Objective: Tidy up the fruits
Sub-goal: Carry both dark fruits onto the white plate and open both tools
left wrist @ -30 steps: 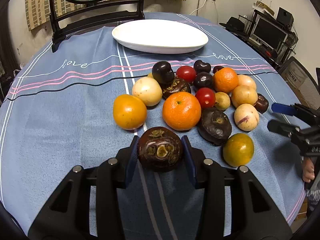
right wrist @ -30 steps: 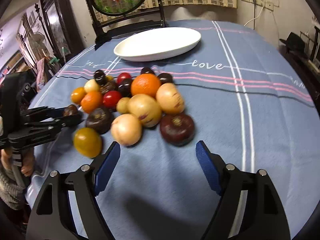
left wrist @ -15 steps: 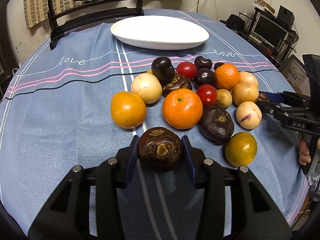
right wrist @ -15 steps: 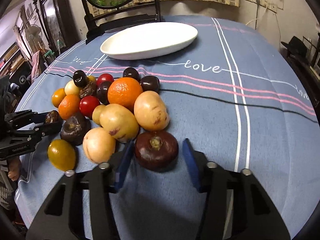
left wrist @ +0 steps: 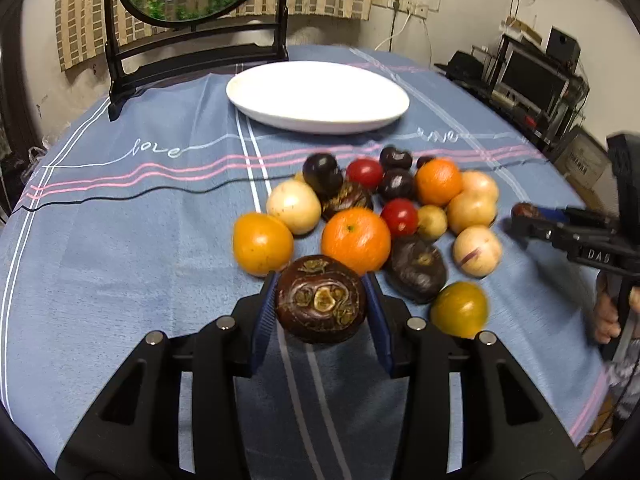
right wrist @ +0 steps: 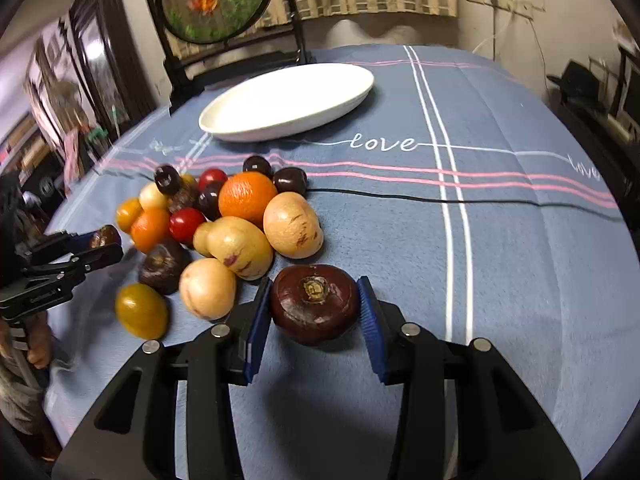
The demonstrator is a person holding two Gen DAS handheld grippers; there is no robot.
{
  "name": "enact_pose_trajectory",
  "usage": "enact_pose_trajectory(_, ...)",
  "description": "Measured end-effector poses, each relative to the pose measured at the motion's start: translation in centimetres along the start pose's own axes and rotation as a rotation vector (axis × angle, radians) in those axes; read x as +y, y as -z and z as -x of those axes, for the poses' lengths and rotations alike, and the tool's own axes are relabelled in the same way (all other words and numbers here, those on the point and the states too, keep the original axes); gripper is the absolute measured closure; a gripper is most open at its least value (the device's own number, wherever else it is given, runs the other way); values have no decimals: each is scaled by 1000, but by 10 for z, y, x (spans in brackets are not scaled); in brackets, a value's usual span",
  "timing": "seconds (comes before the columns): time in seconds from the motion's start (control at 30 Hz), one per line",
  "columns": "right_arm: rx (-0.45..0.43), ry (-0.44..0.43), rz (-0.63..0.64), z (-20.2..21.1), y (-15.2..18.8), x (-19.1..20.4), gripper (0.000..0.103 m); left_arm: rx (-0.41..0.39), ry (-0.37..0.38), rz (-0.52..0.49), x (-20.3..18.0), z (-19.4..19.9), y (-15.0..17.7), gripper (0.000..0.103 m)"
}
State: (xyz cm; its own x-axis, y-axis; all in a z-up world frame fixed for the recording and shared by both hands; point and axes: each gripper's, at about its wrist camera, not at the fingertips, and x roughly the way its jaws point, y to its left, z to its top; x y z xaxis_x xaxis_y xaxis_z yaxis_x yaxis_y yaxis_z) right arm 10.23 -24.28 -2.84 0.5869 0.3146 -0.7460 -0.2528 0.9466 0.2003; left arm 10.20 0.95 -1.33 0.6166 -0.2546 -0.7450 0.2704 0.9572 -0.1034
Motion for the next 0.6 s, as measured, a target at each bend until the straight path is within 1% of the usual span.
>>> enact_pose_trajectory(0.03,-2,-5,-7,3,-2,-2,61,-4,5,-3,0,5,-7,60)
enact_pose_trajectory(0.13,-35,-12,-8,16,-26,-1,60,-38,-46,-38,-1,17,-37,60)
enact_pose_trajectory(0.2,-73,-17,4,23,-51,4,60,-57,-63,-46,-1,21,-62,60)
enact_pose_trajectory(0.27,-101,-30,12,20,-80,11,60,-66,-88,-49,0,13,-91,60)
enact_pose_trajectory(0.33,-110,-58,2,6,-107,17,60,-67,-109,-37,3,-3,-116,60)
enact_pose_trajectory(0.4,-112,-70,-6,-13,-127,21,60,-55,-110,-18,6,-22,-131,60)
enact_pose_trajectory(0.47,-100,-83,-15,-36,-145,24,60,-30,-103,13,13,-50,-144,60)
enact_pose_trajectory(0.5,-92,-86,-17,-46,-152,25,60,-22,-101,19,14,-58,-147,60)
enact_pose_trajectory(0.6,-52,-69,-13,-82,-170,25,60,0,-92,49,24,-88,-158,60)
